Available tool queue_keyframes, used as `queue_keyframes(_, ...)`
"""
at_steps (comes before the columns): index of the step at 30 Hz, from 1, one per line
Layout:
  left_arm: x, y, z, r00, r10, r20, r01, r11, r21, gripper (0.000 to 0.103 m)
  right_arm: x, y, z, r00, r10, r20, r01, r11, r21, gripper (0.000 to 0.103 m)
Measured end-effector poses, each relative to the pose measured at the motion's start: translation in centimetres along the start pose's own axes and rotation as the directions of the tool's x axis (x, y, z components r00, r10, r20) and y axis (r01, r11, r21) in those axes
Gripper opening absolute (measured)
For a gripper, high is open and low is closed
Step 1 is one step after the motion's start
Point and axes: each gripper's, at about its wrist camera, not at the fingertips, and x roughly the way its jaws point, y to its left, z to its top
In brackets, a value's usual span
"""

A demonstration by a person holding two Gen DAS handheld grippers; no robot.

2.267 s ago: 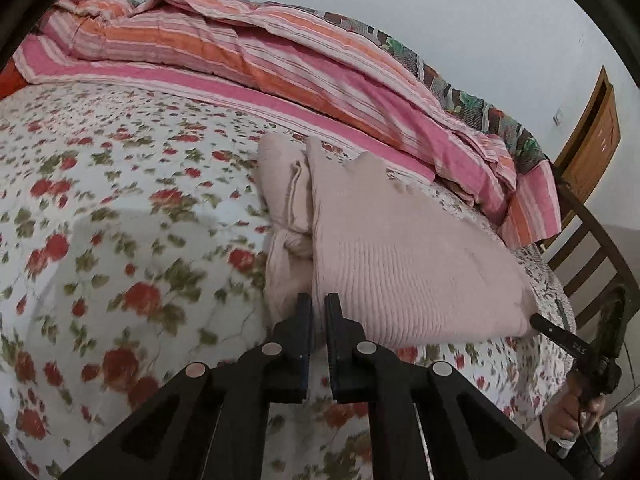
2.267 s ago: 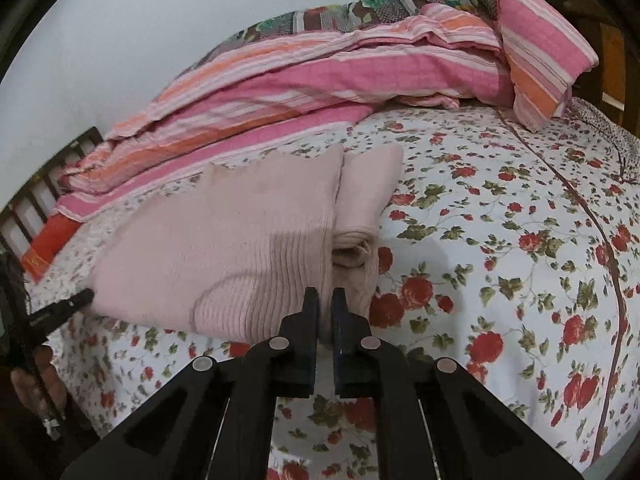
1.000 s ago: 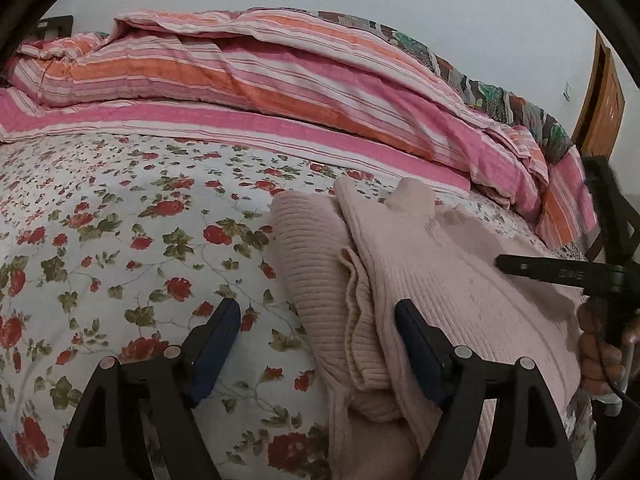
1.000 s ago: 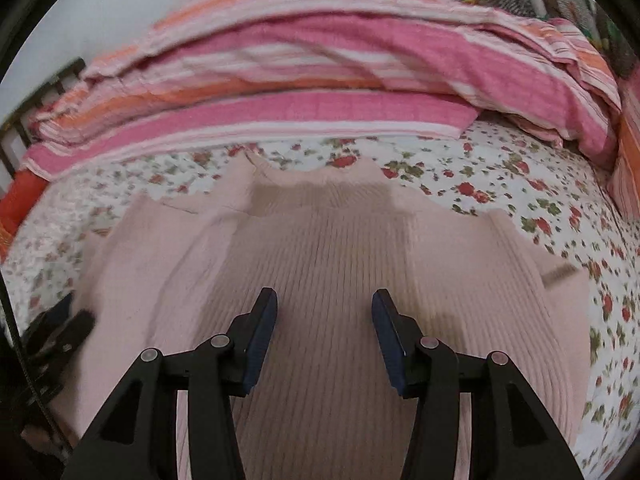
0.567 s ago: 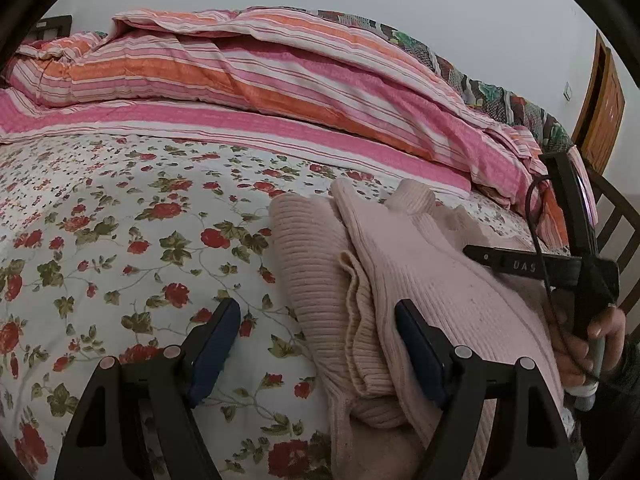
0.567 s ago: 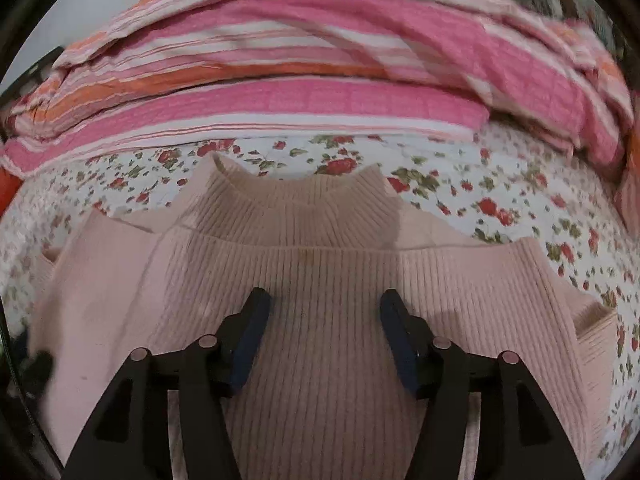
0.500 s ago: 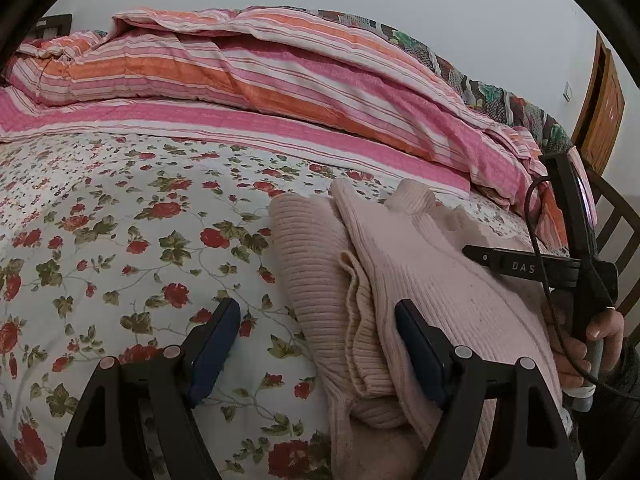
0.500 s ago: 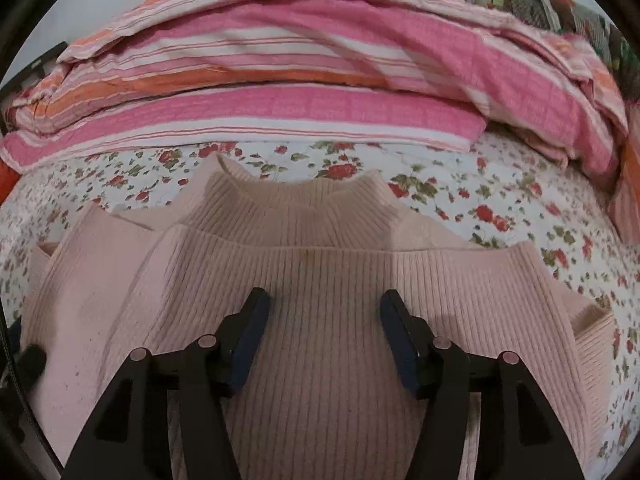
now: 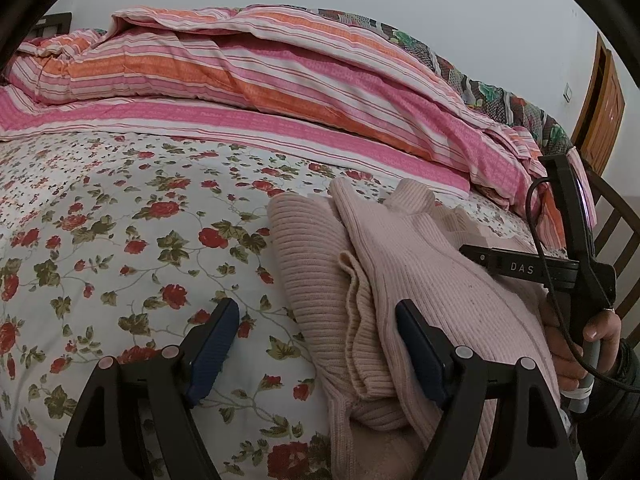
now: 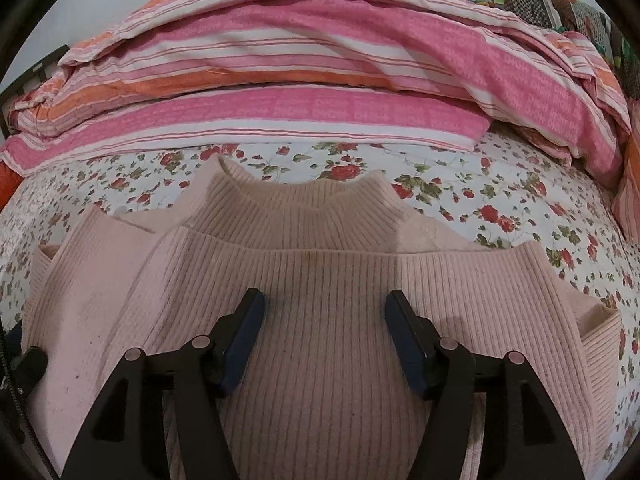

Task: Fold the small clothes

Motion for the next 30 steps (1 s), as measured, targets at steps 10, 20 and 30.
queue_keyframes(10, -0.03, 0.05, 0.01, 1.000, -0.001, -0.001, 0.001, 1.000, 0.001, 0.079, -0.10, -0.12, -0.10, 1.000, -0.002, 0.007, 0.002, 1.000, 0.001, 0.063)
queue_keyframes(20, -0.05, 0.06, -0.02, 1.000, 0.002, 0.000, -0.002, 1.000, 0.002, 0.079, -0.18, -0.25, -0.10, 1.000, 0.002, 0.009, -0.002, 1.000, 0.005, 0.063)
queue_keyframes(30, 0.02, 0.03, -0.01, 1.000, 0.001, 0.000, -0.001, 1.000, 0.002, 0.079, -0.28, -0.12, -0.13, 1.000, -0.001, 0.012, 0.001, 1.000, 0.011, 0.063)
